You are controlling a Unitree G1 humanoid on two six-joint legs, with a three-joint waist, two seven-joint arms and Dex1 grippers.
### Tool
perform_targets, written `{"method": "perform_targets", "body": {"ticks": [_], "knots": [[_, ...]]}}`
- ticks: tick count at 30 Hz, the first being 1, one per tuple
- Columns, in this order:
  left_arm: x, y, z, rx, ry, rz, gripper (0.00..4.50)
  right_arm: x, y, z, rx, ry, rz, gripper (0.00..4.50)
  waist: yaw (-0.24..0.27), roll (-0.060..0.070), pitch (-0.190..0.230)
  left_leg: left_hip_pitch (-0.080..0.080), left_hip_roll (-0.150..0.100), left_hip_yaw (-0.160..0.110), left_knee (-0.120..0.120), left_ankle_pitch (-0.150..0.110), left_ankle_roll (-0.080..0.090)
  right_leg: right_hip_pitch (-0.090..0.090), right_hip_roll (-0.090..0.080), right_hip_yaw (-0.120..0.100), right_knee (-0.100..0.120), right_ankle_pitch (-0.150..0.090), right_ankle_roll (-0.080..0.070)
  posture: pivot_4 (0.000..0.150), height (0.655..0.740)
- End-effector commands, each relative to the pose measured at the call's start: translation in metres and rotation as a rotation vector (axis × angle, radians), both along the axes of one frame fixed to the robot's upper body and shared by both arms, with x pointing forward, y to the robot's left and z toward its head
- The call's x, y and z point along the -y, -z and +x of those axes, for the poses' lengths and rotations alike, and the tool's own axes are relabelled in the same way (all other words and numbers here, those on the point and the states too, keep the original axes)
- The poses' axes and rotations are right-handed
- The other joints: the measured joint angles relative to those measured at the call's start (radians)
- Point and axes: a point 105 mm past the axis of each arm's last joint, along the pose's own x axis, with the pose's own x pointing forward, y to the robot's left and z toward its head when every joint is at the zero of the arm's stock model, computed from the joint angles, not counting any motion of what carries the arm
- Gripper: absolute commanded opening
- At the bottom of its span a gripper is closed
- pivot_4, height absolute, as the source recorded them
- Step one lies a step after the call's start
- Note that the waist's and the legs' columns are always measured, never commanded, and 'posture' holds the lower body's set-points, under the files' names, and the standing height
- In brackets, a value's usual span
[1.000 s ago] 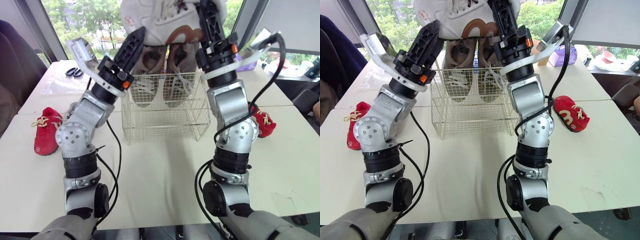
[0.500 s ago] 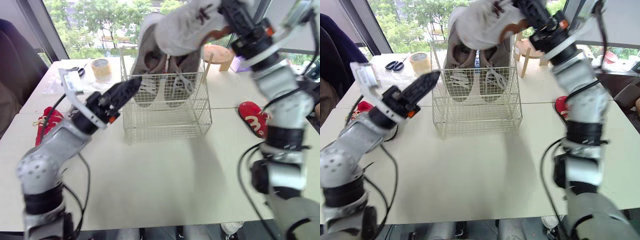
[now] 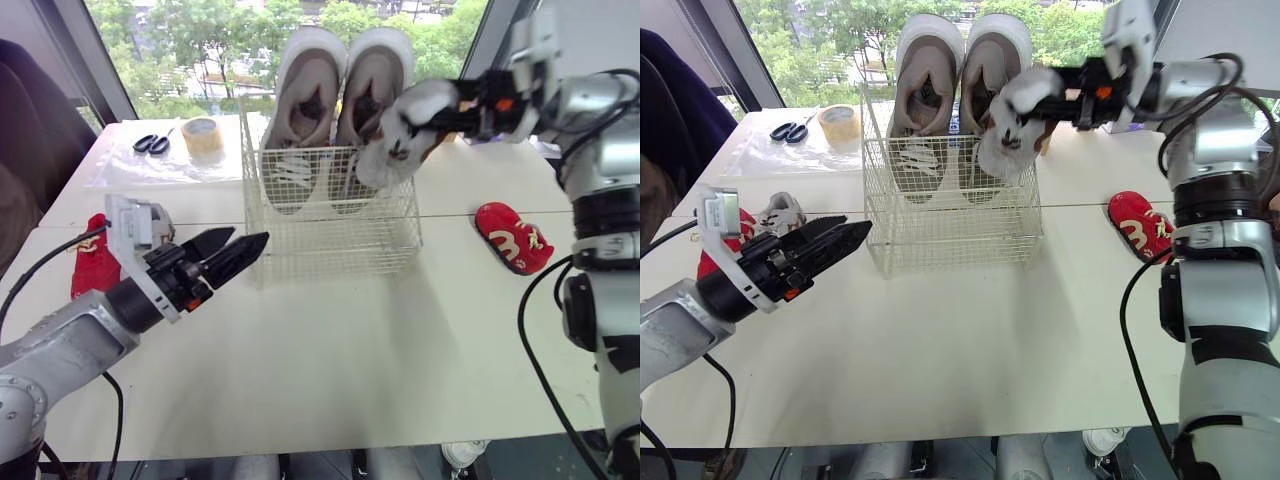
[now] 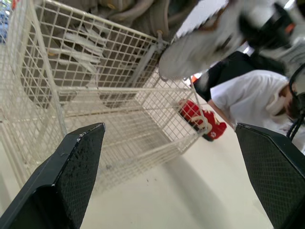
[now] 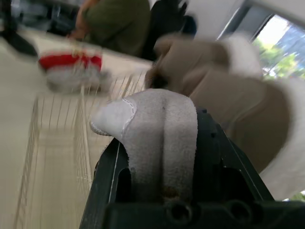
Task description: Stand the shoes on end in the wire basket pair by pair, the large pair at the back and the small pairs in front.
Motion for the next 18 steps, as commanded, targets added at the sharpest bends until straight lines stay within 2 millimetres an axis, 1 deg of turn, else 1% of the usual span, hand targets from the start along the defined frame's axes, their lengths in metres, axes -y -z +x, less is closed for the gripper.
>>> {"method": "perform_targets", "body": {"ticks": [1,3,4,6,7,9,10,12,14,16,17,18], "knots": [[0.004,-0.003,-0.004,0.038,0.015,0.022,4.47,-0.006,-0.002,0.003,0.067,-0.016,-0.064,1.37,0.000,0.000,0.000,0.000,0.000,0.000,0.000,0.000,0.000,0.000,0.000,0.000,0.000,0.000,0.000,0.150,0.7400],[0.006,0.000,-0.003,0.033,0.018,0.034,4.47,-0.009,0.004,0.006,0.042,-0.030,-0.060,1.37,0.001,0.000,0.000,0.000,0.000,0.000,0.000,0.000,0.000,0.000,0.000,0.000,0.000,0.000,0.000,0.150,0.7400],[0.006,0.001,-0.003,0.032,0.020,0.038,4.50,-0.010,0.008,0.009,0.029,-0.029,-0.061,1.71,0.002,0.000,0.000,0.000,0.000,0.000,0.000,0.000,-0.001,0.000,0.000,0.000,0.000,0.000,0.000,0.150,0.7400],[0.006,0.002,-0.002,0.032,0.022,0.045,4.50,-0.009,0.014,0.011,-0.003,-0.032,-0.070,2.49,0.001,0.000,0.000,0.000,0.000,0.000,0.000,0.000,-0.001,0.000,0.000,0.000,0.000,0.000,0.000,0.150,0.7400],[0.006,0.003,-0.002,0.032,0.021,0.047,4.50,-0.008,0.015,0.012,-0.012,-0.031,-0.074,2.99,0.002,0.000,0.000,0.000,0.000,0.000,0.000,0.000,-0.001,0.000,0.000,0.000,0.000,0.000,0.000,0.150,0.7400],[0.002,0.003,-0.001,0.034,0.006,0.058,4.50,-0.005,0.011,0.012,-0.004,-0.020,-0.067,4.05,0.000,0.001,0.001,0.000,0.000,0.000,0.000,0.000,-0.001,0.000,0.000,0.000,0.000,0.000,0.000,0.150,0.7400],[0.001,0.003,-0.001,0.035,-0.001,0.062,4.50,-0.004,0.007,0.012,-0.001,-0.019,-0.054,4.47,-0.001,0.001,0.001,0.000,0.000,0.000,0.000,0.000,-0.001,0.000,0.000,0.000,0.000,0.000,0.000,0.150,0.7400],[-0.005,0.002,-0.001,0.041,-0.018,0.077,4.50,-0.002,-0.004,0.007,0.006,-0.034,-0.024,4.47,-0.002,0.002,0.001,0.000,0.000,0.000,0.000,0.000,-0.001,0.000,0.000,0.000,0.000,0.000,0.000,0.150,0.7400],[-0.014,0.000,0.001,0.047,-0.050,0.092,4.50,0.002,-0.016,-0.003,-0.005,-0.066,0.003,4.47,-0.002,0.002,0.001,0.000,0.000,0.000,-0.001,0.000,-0.001,0.000,0.000,0.000,0.001,0.000,0.000,0.150,0.7400],[-0.020,-0.001,0.001,0.051,-0.070,0.103,4.50,0.004,-0.023,-0.011,-0.012,-0.084,0.014,4.47,-0.002,0.002,0.002,0.000,0.000,0.000,-0.001,0.000,-0.001,-0.001,0.000,0.000,0.001,0.000,0.000,0.150,0.7400],[-0.030,-0.002,0.005,0.051,-0.106,0.124,4.50,0.006,-0.035,-0.022,-0.002,-0.108,0.042,4.47,-0.002,0.002,0.002,0.000,0.000,0.000,-0.001,0.000,-0.001,-0.001,0.000,0.000,0.001,0.000,0.000,0.150,0.7400],[-0.037,-0.003,0.006,0.051,-0.131,0.139,4.50,0.006,-0.043,-0.032,0.004,-0.126,0.058,4.47,-0.001,0.003,0.002,0.000,0.000,0.000,-0.001,0.000,-0.001,-0.001,0.000,0.000,0.001,0.000,0.000,0.150,0.7400]]}}
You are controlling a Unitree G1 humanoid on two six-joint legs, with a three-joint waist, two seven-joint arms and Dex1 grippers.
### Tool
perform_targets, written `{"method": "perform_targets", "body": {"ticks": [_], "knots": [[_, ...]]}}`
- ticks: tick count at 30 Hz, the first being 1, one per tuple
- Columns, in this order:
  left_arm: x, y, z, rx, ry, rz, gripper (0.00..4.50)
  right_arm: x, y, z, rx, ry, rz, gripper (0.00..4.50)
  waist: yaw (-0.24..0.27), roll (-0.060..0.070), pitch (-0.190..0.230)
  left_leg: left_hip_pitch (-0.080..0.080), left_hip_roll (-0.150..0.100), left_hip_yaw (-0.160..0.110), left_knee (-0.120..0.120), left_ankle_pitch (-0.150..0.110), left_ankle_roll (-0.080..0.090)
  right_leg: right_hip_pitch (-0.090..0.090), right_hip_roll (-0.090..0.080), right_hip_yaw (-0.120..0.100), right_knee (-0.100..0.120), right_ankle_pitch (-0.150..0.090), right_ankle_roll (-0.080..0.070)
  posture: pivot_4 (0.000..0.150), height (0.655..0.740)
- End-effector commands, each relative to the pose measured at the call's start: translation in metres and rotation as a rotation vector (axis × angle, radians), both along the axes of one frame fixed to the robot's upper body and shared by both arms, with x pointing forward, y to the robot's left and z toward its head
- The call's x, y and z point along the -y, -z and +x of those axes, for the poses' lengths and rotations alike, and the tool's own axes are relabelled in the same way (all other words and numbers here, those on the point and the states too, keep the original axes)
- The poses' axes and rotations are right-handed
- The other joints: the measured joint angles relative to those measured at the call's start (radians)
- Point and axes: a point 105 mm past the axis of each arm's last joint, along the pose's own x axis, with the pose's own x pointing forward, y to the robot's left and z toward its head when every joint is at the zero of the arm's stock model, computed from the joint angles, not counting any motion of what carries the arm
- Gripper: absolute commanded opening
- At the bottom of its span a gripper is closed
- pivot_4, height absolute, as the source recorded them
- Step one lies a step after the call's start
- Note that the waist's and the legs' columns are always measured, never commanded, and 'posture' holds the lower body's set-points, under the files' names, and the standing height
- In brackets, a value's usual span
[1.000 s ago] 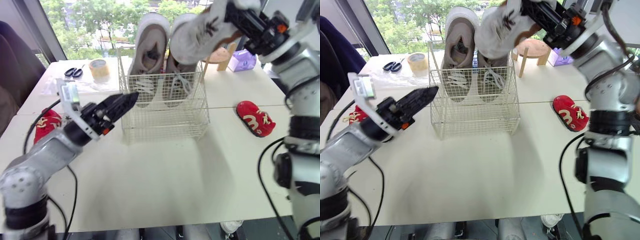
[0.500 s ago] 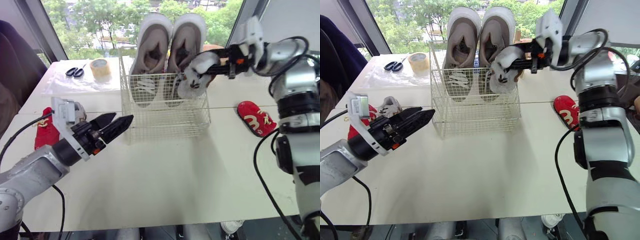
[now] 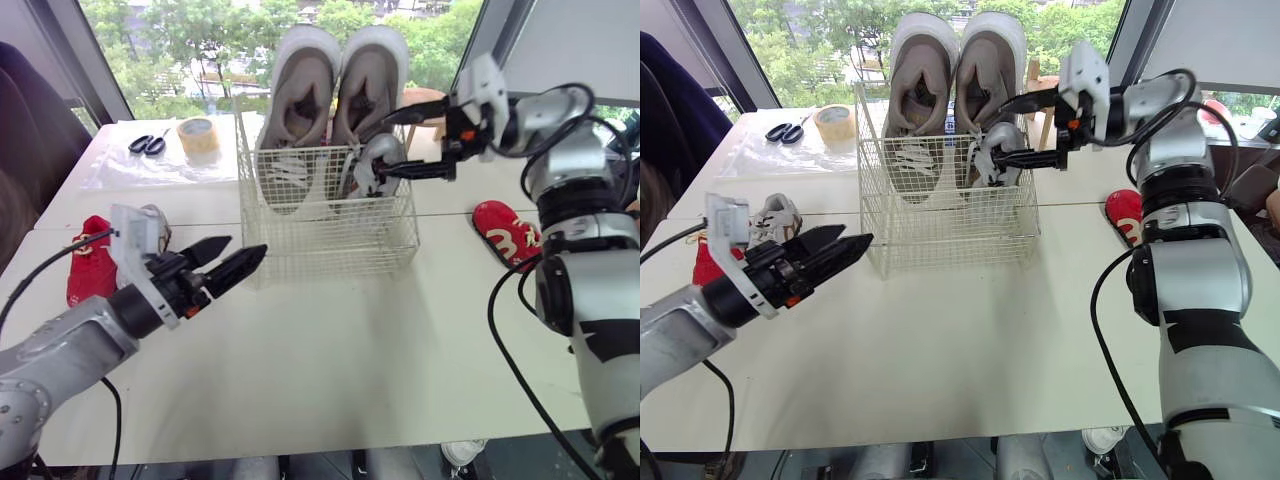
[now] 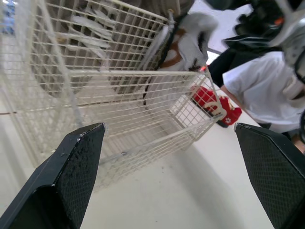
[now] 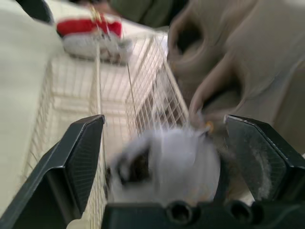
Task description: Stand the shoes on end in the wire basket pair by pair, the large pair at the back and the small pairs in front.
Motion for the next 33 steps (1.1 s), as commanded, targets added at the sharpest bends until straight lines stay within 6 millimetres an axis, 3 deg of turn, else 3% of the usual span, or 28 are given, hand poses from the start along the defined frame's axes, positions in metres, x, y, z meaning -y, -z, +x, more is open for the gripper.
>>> {"method": "perform_targets", "body": {"ticks": [1,4,7,11,14,18,22,33], "knots": [[-0.030,-0.012,0.006,0.052,-0.108,0.050,4.50,0.001,-0.050,-0.040,0.084,-0.085,0.109,4.47,0.001,0.000,0.000,0.000,0.000,0.000,0.000,0.000,0.000,0.000,0.000,0.000,0.000,0.000,0.000,0.150,0.7400],[-0.060,-0.018,0.021,0.055,-0.238,0.110,4.50,-0.001,-0.068,-0.070,0.055,-0.153,0.192,4.47,0.005,0.000,0.000,0.000,0.000,0.000,-0.001,0.000,0.000,-0.001,0.000,0.000,0.000,0.000,0.000,0.150,0.7400],[-0.090,-0.024,0.040,0.044,-0.387,0.239,4.50,-0.015,-0.059,-0.094,-0.011,-0.223,0.173,4.47,0.005,0.000,0.000,0.000,0.000,0.000,0.000,0.000,0.000,-0.001,-0.001,-0.001,0.000,0.000,0.000,0.150,0.7400],[-0.141,-0.032,0.071,-0.038,-0.594,0.427,4.50,-0.045,-0.007,-0.118,-0.120,-0.312,0.000,4.47,0.003,-0.001,0.000,0.001,0.000,0.000,-0.001,0.000,0.000,0.000,0.000,-0.001,0.000,0.000,0.000,0.150,0.7400],[-0.163,-0.025,0.087,-0.165,-0.632,0.515,4.50,-0.052,0.023,-0.121,-0.154,-0.312,-0.070,4.47,0.005,-0.001,0.000,0.000,0.000,0.001,-0.001,0.000,0.000,-0.001,0.000,-0.001,0.001,0.000,0.000,0.150,0.7400],[-0.172,-0.021,0.105,-0.239,-0.601,0.623,4.50,-0.053,0.045,-0.118,-0.163,-0.279,-0.113,4.47,0.005,-0.002,0.000,-0.001,0.000,0.003,0.000,0.000,0.000,-0.002,0.000,-0.001,0.001,0.001,0.002,0.150,0.7400],[-0.174,-0.019,0.123,-0.269,-0.565,0.690,4.50,-0.054,0.052,-0.116,-0.160,-0.252,-0.112,4.47,0.009,-0.004,0.000,-0.001,0.000,0.002,0.000,0.000,0.000,-0.002,0.000,-0.001,0.001,0.001,0.002,0.150,0.7400],[-0.179,0.021,0.163,-0.361,-0.494,0.865,4.50,-0.064,0.051,-0.119,-0.164,-0.224,-0.045,4.47,0.005,-0.006,0.001,-0.002,0.000,0.002,0.001,0.000,0.000,-0.002,0.001,-0.001,0.001,0.003,0.005,0.150,0.7400]]}}
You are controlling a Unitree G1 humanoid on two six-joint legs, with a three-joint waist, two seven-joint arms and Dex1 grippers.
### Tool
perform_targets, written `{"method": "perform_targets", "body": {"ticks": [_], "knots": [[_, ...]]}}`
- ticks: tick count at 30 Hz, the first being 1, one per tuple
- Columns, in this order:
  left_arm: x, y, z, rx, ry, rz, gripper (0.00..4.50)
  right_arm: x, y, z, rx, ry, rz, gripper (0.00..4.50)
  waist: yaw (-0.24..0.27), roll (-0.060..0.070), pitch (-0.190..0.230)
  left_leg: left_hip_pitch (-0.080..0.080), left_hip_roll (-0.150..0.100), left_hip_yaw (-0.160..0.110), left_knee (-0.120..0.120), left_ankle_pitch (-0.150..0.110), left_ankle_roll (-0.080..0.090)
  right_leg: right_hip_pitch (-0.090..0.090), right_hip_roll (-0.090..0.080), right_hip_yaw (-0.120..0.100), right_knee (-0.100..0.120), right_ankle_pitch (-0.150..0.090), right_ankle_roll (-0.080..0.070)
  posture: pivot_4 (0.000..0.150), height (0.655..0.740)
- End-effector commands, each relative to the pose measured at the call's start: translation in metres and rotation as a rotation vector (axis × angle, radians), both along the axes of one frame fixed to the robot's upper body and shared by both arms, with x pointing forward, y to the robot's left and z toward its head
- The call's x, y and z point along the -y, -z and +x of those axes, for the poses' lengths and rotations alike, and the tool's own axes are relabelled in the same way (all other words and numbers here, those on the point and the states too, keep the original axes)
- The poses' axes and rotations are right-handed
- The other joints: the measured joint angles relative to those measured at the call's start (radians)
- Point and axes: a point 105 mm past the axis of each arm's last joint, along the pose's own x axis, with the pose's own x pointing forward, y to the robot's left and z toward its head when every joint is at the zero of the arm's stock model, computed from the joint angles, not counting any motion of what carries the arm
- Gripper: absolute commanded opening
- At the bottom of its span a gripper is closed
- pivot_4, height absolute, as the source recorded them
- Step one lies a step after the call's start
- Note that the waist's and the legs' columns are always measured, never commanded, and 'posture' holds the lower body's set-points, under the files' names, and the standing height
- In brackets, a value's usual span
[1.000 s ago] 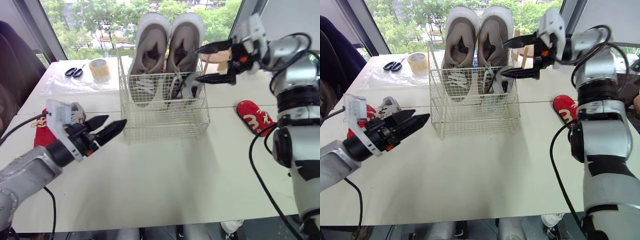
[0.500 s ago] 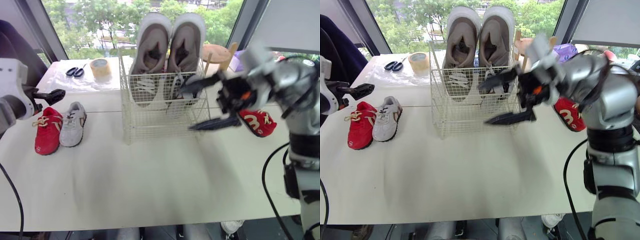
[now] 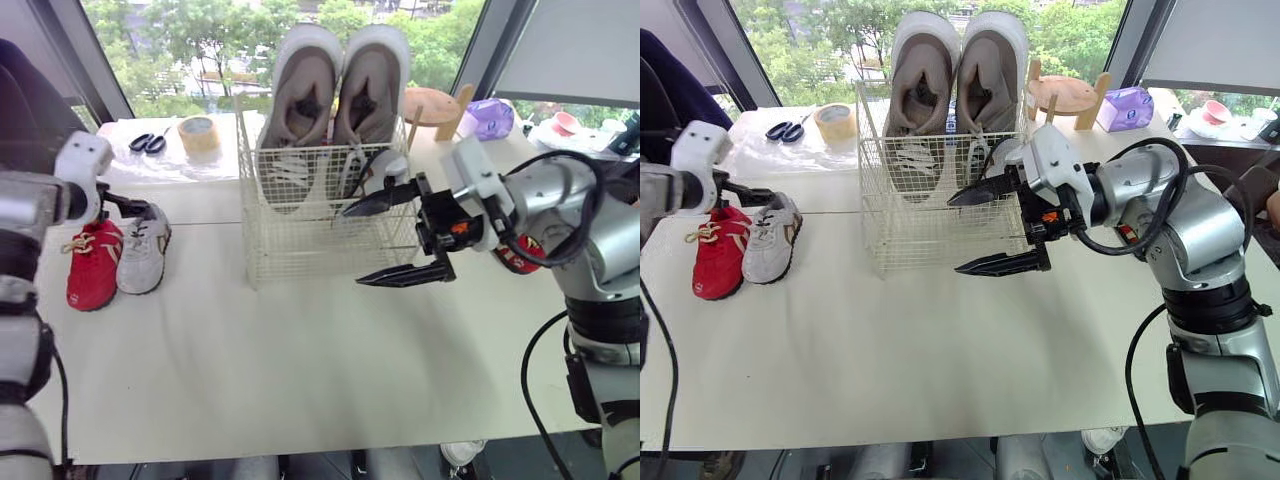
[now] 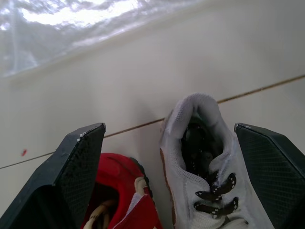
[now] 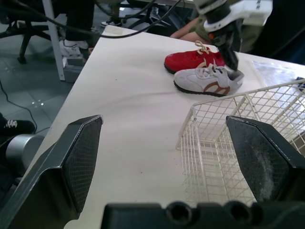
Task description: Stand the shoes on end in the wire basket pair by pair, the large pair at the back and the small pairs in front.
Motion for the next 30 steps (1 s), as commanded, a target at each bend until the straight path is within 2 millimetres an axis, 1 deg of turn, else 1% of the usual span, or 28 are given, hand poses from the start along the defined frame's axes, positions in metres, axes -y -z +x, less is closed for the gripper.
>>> {"method": "perform_targets", "body": {"ticks": [1,2,3,5,6,8,10,11,13,15,16,17,18,20,21,23,24,26,29,30], "knots": [[-0.008,-0.002,0.005,-0.001,-0.001,0.074,4.50,-0.004,-0.008,-0.006,0.048,0.000,0.022,4.47,0.002,-0.001,0.000,0.000,0.000,0.000,0.000,0.000,0.000,0.000,0.000,0.000,0.000,0.000,0.000,0.150,0.7400],[-0.007,0.002,0.006,-0.015,0.004,0.080,3.94,-0.003,-0.008,-0.006,0.052,0.009,0.024,4.50,0.002,-0.001,0.000,0.000,0.000,0.000,0.000,0.000,0.000,0.000,0.000,0.000,0.000,0.000,0.000,0.150,0.7400],[-0.004,0.009,0.007,-0.031,0.018,0.074,3.64,-0.003,-0.009,-0.006,0.053,0.025,0.031,4.50,0.002,-0.001,0.000,0.000,0.000,0.000,0.000,0.000,0.000,0.000,0.000,0.000,0.000,0.000,0.000,0.150,0.7400],[0.001,0.017,0.009,-0.044,0.031,0.058,2.73,-0.002,-0.010,-0.006,0.054,0.048,0.041,4.50,0.002,-0.001,0.000,0.000,0.000,0.000,0.001,0.000,0.001,0.000,-0.001,0.000,0.000,0.000,0.000,0.150,0.7400],[0.002,0.019,0.010,-0.045,0.033,0.053,2.20,-0.002,-0.010,-0.006,0.054,0.054,0.044,4.50,0.001,-0.001,0.000,0.000,0.000,0.000,0.001,0.000,0.001,0.000,-0.001,0.000,0.000,0.000,0.000,0.150,0.7400],[0.004,0.022,0.011,-0.043,0.033,0.049,1.29,-0.002,-0.010,-0.005,0.055,0.070,0.048,4.50,-0.001,-0.001,0.000,0.000,0.000,0.000,0.001,0.000,0.001,0.000,-0.001,0.000,0.000,0.000,0.000,0.150,0.7400],[0.006,0.023,0.013,-0.037,0.032,0.039,0.13,-0.001,-0.010,-0.005,0.055,0.082,0.052,4.50,0.000,-0.001,0.000,0.000,0.000,0.000,0.001,-0.001,0.001,0.000,-0.001,0.000,0.001,0.000,0.000,0.150,0.7400],[0.007,0.022,0.013,-0.033,0.031,0.036,0.04,-0.001,-0.010,-0.005,0.055,0.087,0.053,4.50,0.000,-0.001,0.000,0.000,0.000,0.000,0.001,-0.001,0.001,0.000,-0.001,0.000,0.001,0.000,0.000,0.150,0.7400],[0.007,0.017,0.015,-0.012,0.028,0.031,0.04,-0.001,-0.010,-0.004,0.056,0.095,0.055,4.50,0.001,-0.001,0.000,0.000,0.000,0.000,0.001,-0.001,0.001,0.000,-0.001,0.000,0.001,0.000,0.001,0.150,0.7400],[0.005,0.004,0.017,0.037,0.008,0.014,0.04,0.000,-0.010,-0.004,0.059,0.102,0.055,4.50,0.001,-0.002,0.000,0.000,0.000,0.000,0.001,-0.001,0.001,0.000,-0.001,0.000,0.001,0.000,0.001,0.150,0.7400],[0.004,-0.012,0.019,0.090,-0.005,-0.005,0.04,0.001,-0.011,-0.004,0.061,0.106,0.055,4.50,0.001,-0.002,0.000,0.000,0.000,0.000,0.001,-0.001,0.001,0.000,-0.001,0.000,0.001,0.000,0.001,0.150,0.7400],[0.003,-0.032,0.020,0.159,-0.022,-0.024,0.04,0.002,-0.013,-0.003,0.063,0.111,0.057,4.50,0.001,-0.003,0.001,0.000,0.000,0.000,0.001,-0.001,0.001,0.000,-0.001,0.000,0.001,0.000,0.001,0.150,0.7400],[0.003,-0.060,0.021,0.254,-0.034,-0.055,0.04,0.004,-0.015,-0.003,0.057,0.119,0.067,4.50,0.001,-0.005,0.002,0.000,0.000,-0.001,0.001,-0.001,0.001,0.000,-0.001,0.000,0.001,0.000,0.001,0.150,0.7400],[0.006,-0.108,0.014,0.423,-0.037,-0.101,0.04,0.007,-0.020,-0.002,0.039,0.134,0.085,4.50,0.000,-0.010,0.004,-0.002,0.000,-0.002,0.002,-0.001,0.001,0.000,-0.001,-0.001,0.001,0.000,0.001,0.150,0.7400],[0.009,-0.126,0.008,0.496,-0.033,-0.111,0.04,0.008,-0.021,-0.003,0.029,0.139,0.094,4.50,0.000,-0.011,0.005,-0.004,0.001,-0.003,0.002,-0.001,0.001,-0.001,-0.001,-0.002,0.001,0.001,0.001,0.150,0.7400],[0.028,-0.166,-0.014,0.720,0.009,-0.183,0.04,0.011,-0.027,-0.003,-0.002,0.152,0.129,4.50,-0.001,-0.011,0.005,-0.008,0.001,-0.004,0.002,0.000,0.001,-0.003,-0.001,-0.002,0.002,0.002,0.003,0.150,0.7400],[0.038,-0.180,-0.029,0.815,0.027,-0.233,0.04,0.012,-0.029,-0.002,-0.013,0.159,0.144,4.50,-0.001,-0.011,0.005,-0.008,0.002,-0.004,0.002,-0.001,0.001,-0.003,-0.003,-0.001,0.002,0.003,0.004,0.150,0.7400],[0.057,-0.198,-0.061,0.970,0.027,-0.358,0.04,0.016,-0.033,0.003,-0.027,0.185,0.168,4.50,0.001,-0.011,0.004,-0.007,0.002,-0.003,0.002,-0.001,0.002,-0.003,-0.006,-0.002,0.001,0.003,0.005,0.150,0.7400],[0.088,-0.222,-0.113,1.266,0.015,-0.552,0.04,0.019,-0.033,0.014,-0.045,0.222,0.185,4.50,0.005,-0.011,0.004,-0.009,0.000,-0.003,0.005,-0.001,0.003,-0.002,-0.008,-0.002,0.000,0.005,0.008,0.150,0.7400],[0.094,-0.226,-0.123,1.320,0.018,-0.613,0.04,0.019,-0.032,0.017,-0.050,0.226,0.188,4.50,0.004,-0.011,0.004,-0.010,0.000,-0.004,0.008,-0.002,0.004,0.000,-0.007,-0.002,0.000,0.005,0.009,0.150,0.7400]]}}
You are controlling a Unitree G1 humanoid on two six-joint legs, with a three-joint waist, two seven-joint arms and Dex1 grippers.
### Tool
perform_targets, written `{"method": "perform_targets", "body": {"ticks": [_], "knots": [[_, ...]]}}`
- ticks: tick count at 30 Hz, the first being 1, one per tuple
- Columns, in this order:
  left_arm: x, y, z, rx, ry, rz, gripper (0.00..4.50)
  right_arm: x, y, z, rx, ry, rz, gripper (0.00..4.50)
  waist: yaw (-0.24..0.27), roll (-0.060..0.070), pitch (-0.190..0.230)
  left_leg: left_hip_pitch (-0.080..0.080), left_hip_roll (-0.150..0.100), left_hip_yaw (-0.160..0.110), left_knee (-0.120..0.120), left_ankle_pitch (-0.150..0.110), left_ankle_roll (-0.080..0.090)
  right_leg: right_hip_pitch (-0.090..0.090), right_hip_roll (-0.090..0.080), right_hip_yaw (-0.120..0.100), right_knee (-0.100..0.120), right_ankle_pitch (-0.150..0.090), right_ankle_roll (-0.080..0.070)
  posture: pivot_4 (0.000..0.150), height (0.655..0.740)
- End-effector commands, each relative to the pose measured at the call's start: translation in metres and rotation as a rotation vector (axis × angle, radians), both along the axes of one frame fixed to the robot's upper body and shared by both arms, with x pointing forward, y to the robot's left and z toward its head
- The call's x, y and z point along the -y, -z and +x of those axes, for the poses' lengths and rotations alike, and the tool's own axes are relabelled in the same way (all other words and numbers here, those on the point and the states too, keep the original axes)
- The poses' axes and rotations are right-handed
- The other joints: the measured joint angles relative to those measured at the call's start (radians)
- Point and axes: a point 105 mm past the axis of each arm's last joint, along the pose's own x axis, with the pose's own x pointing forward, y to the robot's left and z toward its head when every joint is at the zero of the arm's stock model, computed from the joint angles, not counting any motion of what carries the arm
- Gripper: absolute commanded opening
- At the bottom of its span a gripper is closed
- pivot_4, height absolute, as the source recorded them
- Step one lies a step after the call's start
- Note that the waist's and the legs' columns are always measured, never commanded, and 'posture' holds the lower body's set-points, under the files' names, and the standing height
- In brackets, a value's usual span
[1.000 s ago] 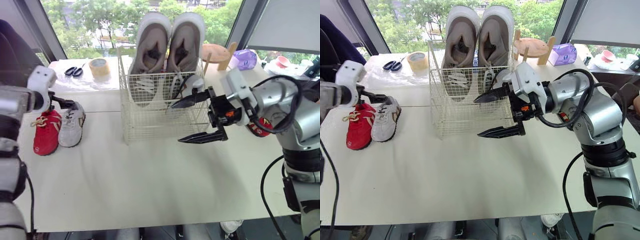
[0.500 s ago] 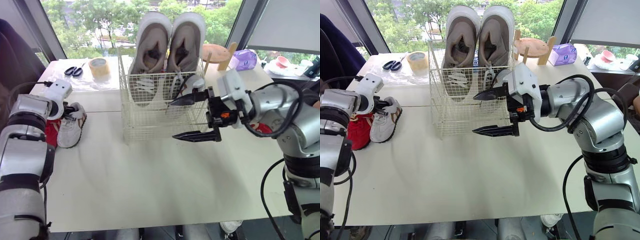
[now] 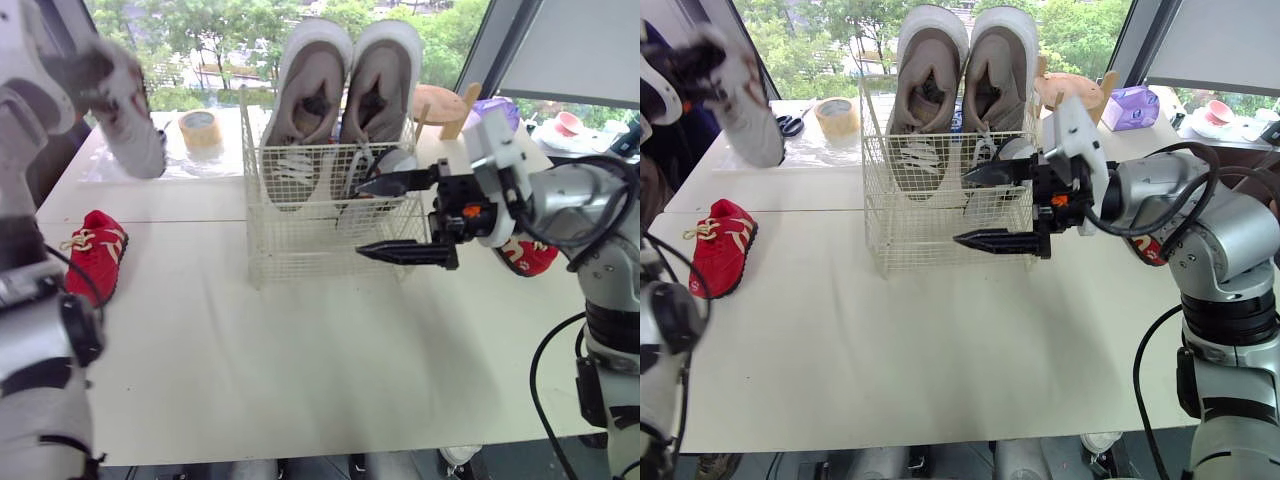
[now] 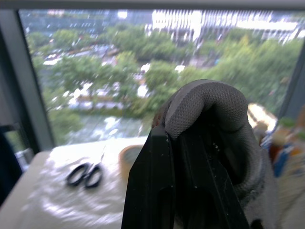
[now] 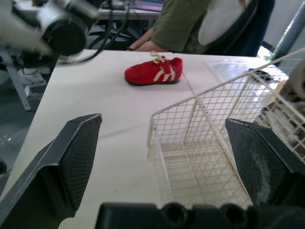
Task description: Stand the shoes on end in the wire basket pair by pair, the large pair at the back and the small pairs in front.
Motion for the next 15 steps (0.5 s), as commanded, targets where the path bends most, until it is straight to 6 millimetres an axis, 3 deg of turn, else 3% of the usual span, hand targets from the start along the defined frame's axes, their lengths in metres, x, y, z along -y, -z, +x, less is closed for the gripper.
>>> {"method": "perform_targets", "body": {"ticks": [1,3,8,15], "knots": [[0.018,-0.038,-0.062,0.318,-0.024,-0.103,0.04,0.000,-0.011,0.006,0.033,0.009,0.031,4.50,-0.001,0.000,0.000,-0.002,0.000,-0.001,0.004,-0.001,0.002,0.000,0.001,0.000,0.000,0.000,0.000,0.150,0.7400],[0.039,-0.039,-0.071,0.404,0.014,-0.110,0.04,-0.004,-0.009,0.011,0.033,0.001,0.032,4.50,-0.003,0.000,0.000,-0.001,-0.001,0.000,0.007,-0.001,0.002,0.001,0.001,0.000,0.000,0.001,0.000,0.150,0.7400],[0.081,-0.006,-0.044,0.335,0.166,-0.100,0.04,-0.008,-0.004,0.016,0.044,-0.002,0.006,4.50,-0.002,0.002,-0.001,0.010,-0.001,0.000,0.008,-0.001,0.002,0.010,0.005,0.001,0.001,0.001,-0.002,0.150,0.7400],[0.101,0.028,-0.009,0.295,0.138,0.006,0.04,0.005,-0.009,0.010,0.044,0.070,0.003,4.50,-0.002,0.002,-0.001,0.011,0.000,0.000,0.008,-0.001,0.002,0.012,0.006,0.001,0.000,0.001,-0.002,0.150,0.7400]]}}
